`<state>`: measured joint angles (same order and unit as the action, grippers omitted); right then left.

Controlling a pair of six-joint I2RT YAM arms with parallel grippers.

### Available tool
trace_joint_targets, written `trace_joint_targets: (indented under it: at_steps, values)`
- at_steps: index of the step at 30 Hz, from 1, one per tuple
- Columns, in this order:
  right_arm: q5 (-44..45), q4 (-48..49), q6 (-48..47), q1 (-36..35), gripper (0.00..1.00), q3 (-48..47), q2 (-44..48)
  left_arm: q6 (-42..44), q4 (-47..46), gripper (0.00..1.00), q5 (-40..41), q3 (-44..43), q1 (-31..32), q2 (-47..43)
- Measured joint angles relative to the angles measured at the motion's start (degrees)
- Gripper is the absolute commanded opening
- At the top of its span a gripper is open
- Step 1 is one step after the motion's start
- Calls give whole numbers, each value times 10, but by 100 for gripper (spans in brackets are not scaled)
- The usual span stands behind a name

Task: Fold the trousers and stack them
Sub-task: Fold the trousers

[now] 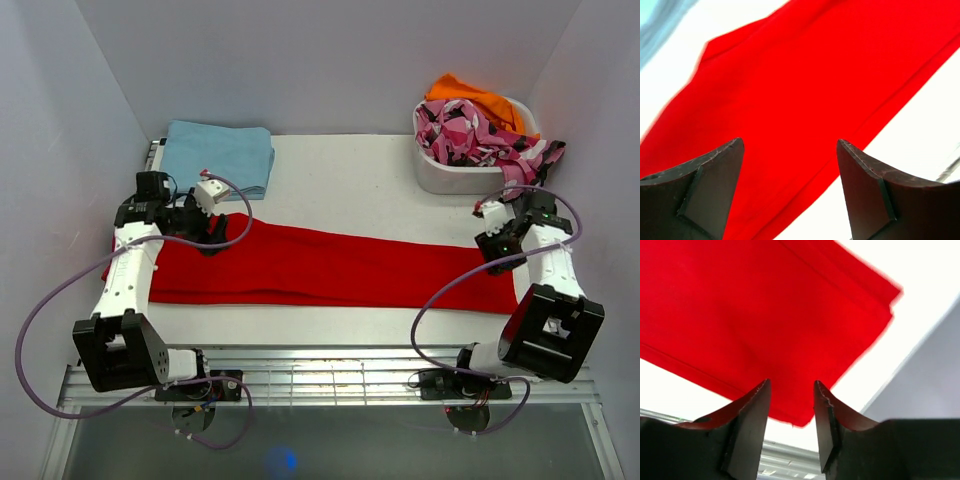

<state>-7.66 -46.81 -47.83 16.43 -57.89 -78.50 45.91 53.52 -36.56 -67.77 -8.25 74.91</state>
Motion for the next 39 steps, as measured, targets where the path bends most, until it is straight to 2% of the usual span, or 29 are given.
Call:
trace_joint_targets:
  at_steps: [3, 8, 16, 27, 35, 39]
  values:
    - [5, -10, 25, 72, 48, 0, -6, -49, -26, 85, 0, 22, 24, 27]
    - [22, -9, 53, 149, 42, 2, -29, -107, -57, 85, 2, 26, 37, 74]
    - [19, -12, 72, 266, 43, 18, -113, -140, -78, 85, 23, 24, 48, 79]
    - [-56, -68, 88, 296, 47, 21, -154, -153, -100, 85, 41, 43, 49, 79]
    - [-82, -80, 103, 306, 43, 2, -178, -156, -104, 85, 43, 52, 49, 79]
    - [-75, -83, 105, 312, 61, 0, -184, -156, -108, 85, 47, 56, 49, 79]
